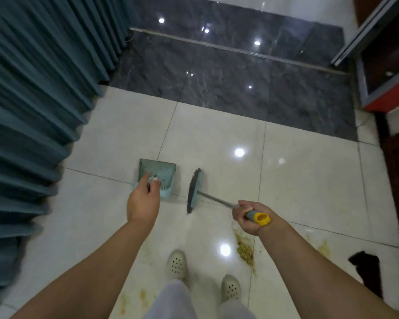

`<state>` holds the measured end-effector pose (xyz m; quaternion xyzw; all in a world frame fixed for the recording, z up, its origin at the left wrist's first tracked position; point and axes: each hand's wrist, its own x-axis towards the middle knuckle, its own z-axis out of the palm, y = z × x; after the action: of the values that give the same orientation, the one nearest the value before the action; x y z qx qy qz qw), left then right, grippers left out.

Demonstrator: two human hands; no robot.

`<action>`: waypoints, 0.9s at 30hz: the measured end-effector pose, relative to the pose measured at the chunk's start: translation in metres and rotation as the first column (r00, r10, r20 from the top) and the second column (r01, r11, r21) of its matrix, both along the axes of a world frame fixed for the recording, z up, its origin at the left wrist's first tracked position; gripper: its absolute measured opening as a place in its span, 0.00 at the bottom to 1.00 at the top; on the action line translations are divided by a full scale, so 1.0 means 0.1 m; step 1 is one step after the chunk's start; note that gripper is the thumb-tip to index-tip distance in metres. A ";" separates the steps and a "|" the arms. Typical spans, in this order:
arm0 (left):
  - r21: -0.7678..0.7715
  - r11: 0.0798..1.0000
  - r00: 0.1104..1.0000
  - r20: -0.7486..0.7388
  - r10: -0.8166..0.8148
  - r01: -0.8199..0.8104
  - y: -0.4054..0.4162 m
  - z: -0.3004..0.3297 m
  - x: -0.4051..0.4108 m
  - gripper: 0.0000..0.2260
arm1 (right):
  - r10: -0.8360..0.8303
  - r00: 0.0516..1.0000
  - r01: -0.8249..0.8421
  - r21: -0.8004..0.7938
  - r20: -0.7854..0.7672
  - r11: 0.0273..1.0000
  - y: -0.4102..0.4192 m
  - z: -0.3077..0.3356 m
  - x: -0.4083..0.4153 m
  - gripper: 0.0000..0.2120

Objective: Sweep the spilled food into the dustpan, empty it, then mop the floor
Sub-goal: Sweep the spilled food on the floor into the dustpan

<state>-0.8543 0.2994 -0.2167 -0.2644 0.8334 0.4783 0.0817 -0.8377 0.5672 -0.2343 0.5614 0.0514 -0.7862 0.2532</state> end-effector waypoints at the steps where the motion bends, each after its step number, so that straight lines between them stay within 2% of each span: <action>1: 0.005 1.000 1.000 -0.003 -0.030 0.030 0.04 -0.01 -0.06 0.21 | -0.041 0.999 0.041 0.015 0.002 0.999 0.04 0.02 0.03 0.06; 14: 0.081 0.950 0.953 -0.034 -0.301 0.303 0.60 -0.02 -0.40 0.21 | -0.466 0.884 0.460 0.116 0.034 0.881 0.56 0.23 0.95 0.06; 20: 0.053 0.927 0.927 -0.064 -0.369 0.372 0.67 0.05 -0.42 0.20 | -0.517 0.854 0.507 0.131 0.056 0.852 0.63 0.39 1.23 0.09; 27: 0.018 0.927 0.926 -0.065 -0.372 0.374 0.65 0.05 -0.59 0.20 | -0.469 0.883 0.461 0.135 0.032 0.877 0.62 0.44 1.06 0.07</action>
<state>-0.9136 0.3647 -0.2114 -0.0851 0.8632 0.4744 0.1499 -0.7316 0.6295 -0.1904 0.5968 -0.0444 -0.8009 0.0234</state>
